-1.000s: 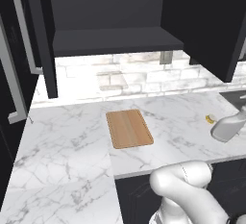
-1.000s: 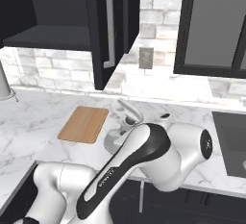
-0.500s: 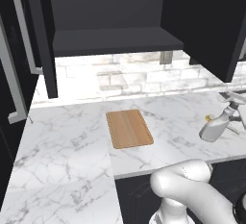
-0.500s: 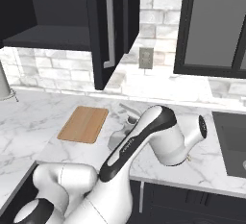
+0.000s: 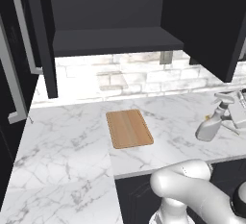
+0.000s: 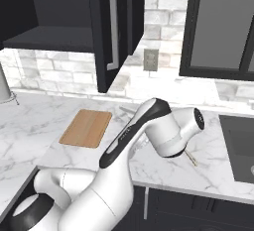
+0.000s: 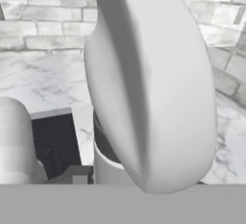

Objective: Grab the spray bottle from the cabinet, then place it next to the cutting board for sanitizing. Then grab the dish brush from the countertop next to the sink and place it next to the cutting board.

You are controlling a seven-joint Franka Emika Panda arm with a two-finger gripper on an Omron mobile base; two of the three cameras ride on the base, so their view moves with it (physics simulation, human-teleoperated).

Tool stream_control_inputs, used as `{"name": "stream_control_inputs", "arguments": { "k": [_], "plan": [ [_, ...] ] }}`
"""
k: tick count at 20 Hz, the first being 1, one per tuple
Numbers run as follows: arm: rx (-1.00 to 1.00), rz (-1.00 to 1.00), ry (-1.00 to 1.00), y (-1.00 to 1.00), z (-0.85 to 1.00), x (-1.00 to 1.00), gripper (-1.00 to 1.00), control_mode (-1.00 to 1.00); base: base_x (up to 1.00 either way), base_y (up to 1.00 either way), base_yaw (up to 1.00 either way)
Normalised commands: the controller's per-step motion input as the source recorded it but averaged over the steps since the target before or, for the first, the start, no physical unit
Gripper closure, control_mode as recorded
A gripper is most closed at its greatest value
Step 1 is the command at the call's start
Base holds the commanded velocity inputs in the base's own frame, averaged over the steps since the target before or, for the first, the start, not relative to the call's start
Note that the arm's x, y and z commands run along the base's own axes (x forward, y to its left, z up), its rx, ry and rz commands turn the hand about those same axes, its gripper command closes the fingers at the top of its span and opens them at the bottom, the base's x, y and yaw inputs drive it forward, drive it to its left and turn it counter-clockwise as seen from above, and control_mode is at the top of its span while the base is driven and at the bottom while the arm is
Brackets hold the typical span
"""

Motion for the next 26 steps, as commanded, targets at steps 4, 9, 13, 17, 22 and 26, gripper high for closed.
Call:
{"name": "stream_control_inputs", "arguments": {
  "k": [4, 9, 13, 17, 22, 26],
  "plan": [
    [-0.06, -0.06, -0.01, 0.22, -0.1, 0.2, 1.0, -1.0, 0.0, 0.0, 0.0],
    [0.0, -0.01, 0.0, 0.25, -0.14, 0.19, 1.0, -1.0, 0.0, 0.0, 0.0],
    [0.0, 0.0, -0.01, 0.19, -0.24, 0.11, 1.0, -1.0, 0.0, 0.0, 0.0],
    [0.0, 0.0, 0.0, 0.31, -0.21, 0.19, 1.0, -1.0, 0.0, 0.0, 0.0],
    [-0.03, 0.0, 0.0, 0.2, -0.14, 0.24, 1.0, -1.0, 0.0, 0.0, 0.0],
    [-0.03, 0.0, 0.0, 0.05, -0.09, 0.22, 1.0, -1.0, 0.0, 0.0, 0.0]
  ]
}}
